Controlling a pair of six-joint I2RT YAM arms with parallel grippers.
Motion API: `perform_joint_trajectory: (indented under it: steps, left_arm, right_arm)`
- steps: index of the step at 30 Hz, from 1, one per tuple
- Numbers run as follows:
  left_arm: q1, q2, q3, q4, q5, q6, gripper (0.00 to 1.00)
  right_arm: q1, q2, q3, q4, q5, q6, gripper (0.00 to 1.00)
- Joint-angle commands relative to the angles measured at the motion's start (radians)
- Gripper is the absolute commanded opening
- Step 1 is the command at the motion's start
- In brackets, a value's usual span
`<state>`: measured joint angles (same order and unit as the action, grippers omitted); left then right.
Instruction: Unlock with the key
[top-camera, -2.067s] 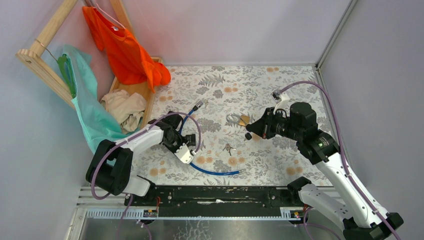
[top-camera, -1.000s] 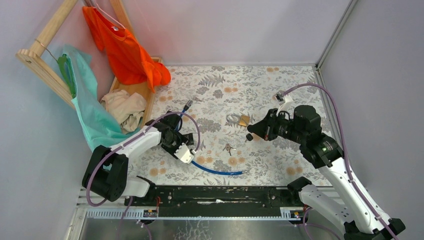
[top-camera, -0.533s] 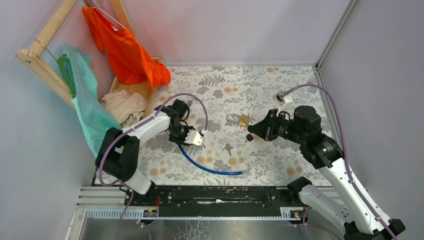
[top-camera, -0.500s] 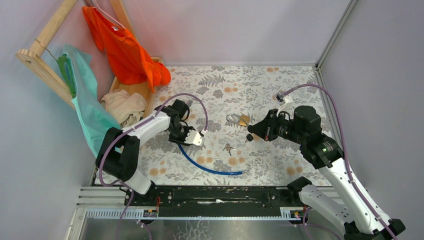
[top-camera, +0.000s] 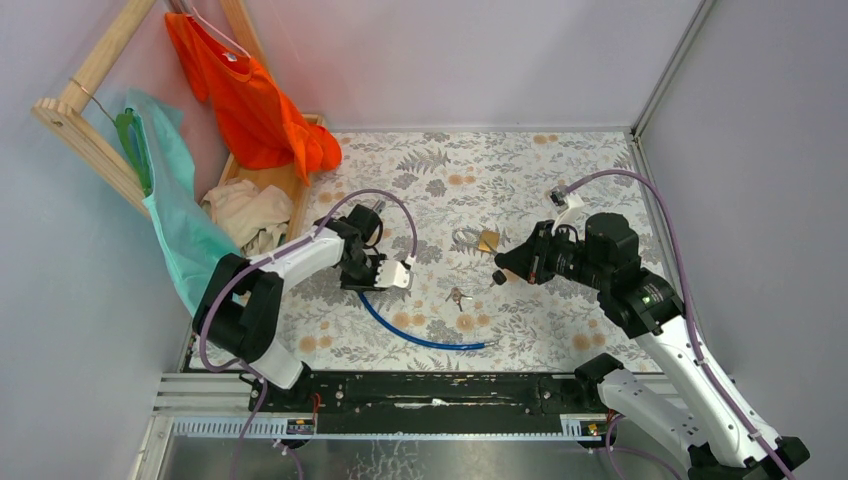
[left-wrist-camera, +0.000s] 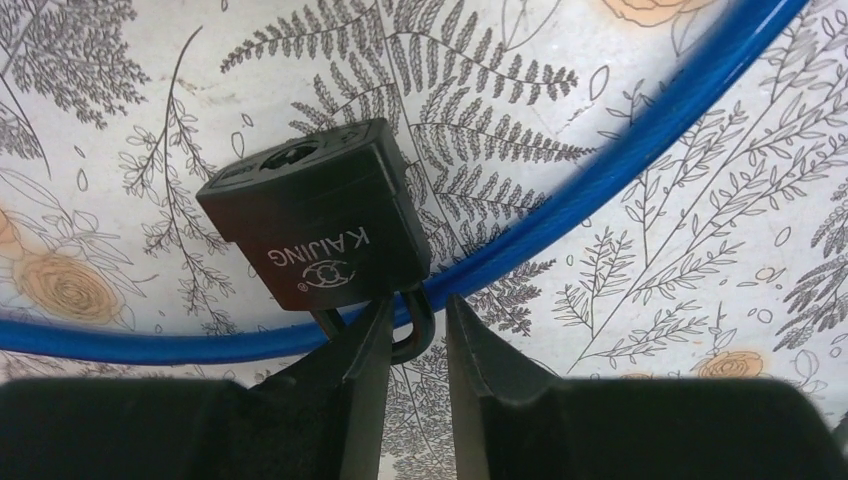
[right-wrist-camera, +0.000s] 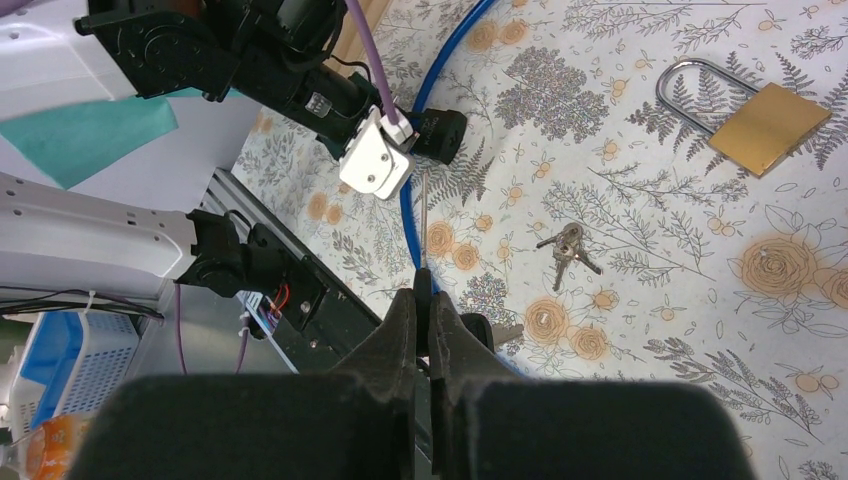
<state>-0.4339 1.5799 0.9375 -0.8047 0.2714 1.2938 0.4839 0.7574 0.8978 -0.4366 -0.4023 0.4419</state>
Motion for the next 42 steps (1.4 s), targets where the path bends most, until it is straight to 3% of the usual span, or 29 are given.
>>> perform_joint_trajectory:
  steps: [1,6,16,24,27,31,42]
  left_arm:
    - [-0.008,0.026,0.031,0.065,0.013,-0.162,0.31]
    - [-0.008,0.044,0.063,0.018,0.048,-0.246,0.32]
    - [-0.053,-0.006,-0.027,0.148,-0.070,-0.467,0.28]
    - [-0.109,-0.054,-0.108,0.246,-0.189,-0.552,0.28]
    - [-0.109,-0.054,-0.114,0.273,-0.241,-0.576,0.20]
    - [-0.141,-0.075,-0.086,0.238,-0.295,-0.615,0.07]
    - [-0.328,-0.140,0.036,0.056,-0.456,-0.680,0.04]
  right_arm:
    - [-0.004,-0.018,-0.006,0.035,0.002,0.004,0.00]
    - [-0.003,-0.027,-0.010,0.032,0.002,0.005,0.00]
    - [-0.004,-0.036,-0.011,0.028,-0.001,0.000,0.00]
    - [-0.004,-0.042,-0.016,0.032,-0.004,0.008,0.00]
    - [-0.004,-0.049,-0.014,0.031,-0.003,0.010,0.00]
    - [-0.004,-0.061,-0.010,0.022,0.003,0.010,0.00]
    - [-0.004,-0.086,0.003,0.011,0.000,0.011,0.00]
